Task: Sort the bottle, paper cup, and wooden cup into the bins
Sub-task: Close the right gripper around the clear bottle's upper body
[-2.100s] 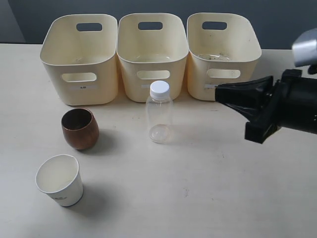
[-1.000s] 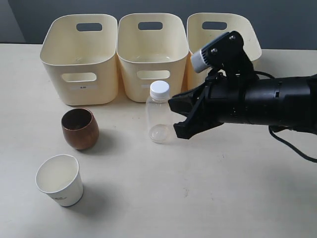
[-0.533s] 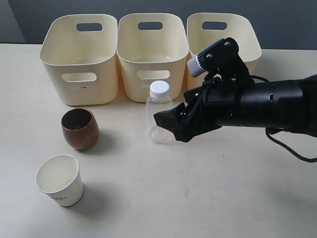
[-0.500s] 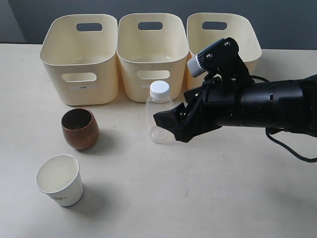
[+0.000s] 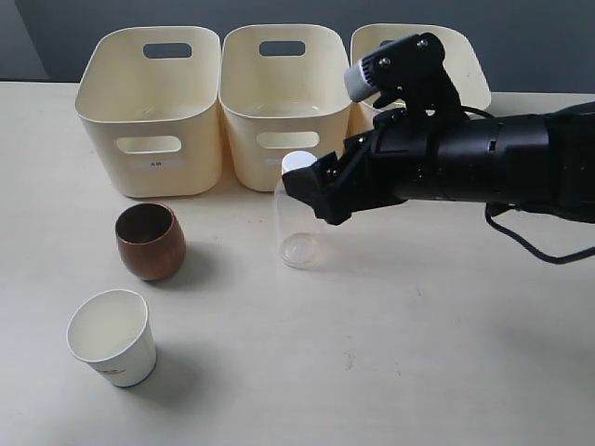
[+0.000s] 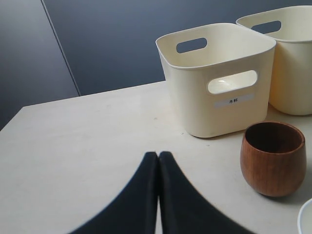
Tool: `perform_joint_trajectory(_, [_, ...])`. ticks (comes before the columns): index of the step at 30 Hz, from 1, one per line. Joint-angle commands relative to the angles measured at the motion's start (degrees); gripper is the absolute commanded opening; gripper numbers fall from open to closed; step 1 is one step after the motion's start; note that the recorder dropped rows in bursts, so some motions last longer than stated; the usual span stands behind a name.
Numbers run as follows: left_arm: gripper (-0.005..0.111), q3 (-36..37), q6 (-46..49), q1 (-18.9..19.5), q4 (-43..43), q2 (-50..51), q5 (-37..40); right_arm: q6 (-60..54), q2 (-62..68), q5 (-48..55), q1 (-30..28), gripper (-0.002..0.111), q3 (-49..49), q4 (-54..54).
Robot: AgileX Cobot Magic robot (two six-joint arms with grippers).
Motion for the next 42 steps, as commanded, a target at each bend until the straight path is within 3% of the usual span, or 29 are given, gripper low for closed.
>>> perform_joint_trajectory(1, [0.0, 0.1, -0.1, -0.2, 0.0, -0.3, 0.0, 0.3, 2.0, -1.3, 0.0, 0.081, -1.7, 0.3])
perform_joint_trajectory(38, [0.0, 0.1, -0.1, -0.2, 0.0, -0.3, 0.0, 3.0, 13.1, -7.2, 0.0, 0.081, -10.6, 0.3])
perform_joint_trajectory(42, [0.0, 0.1, -0.1, -0.2, 0.0, -0.3, 0.0, 4.5, 13.1, -4.4, 0.0, 0.081, -10.6, 0.3])
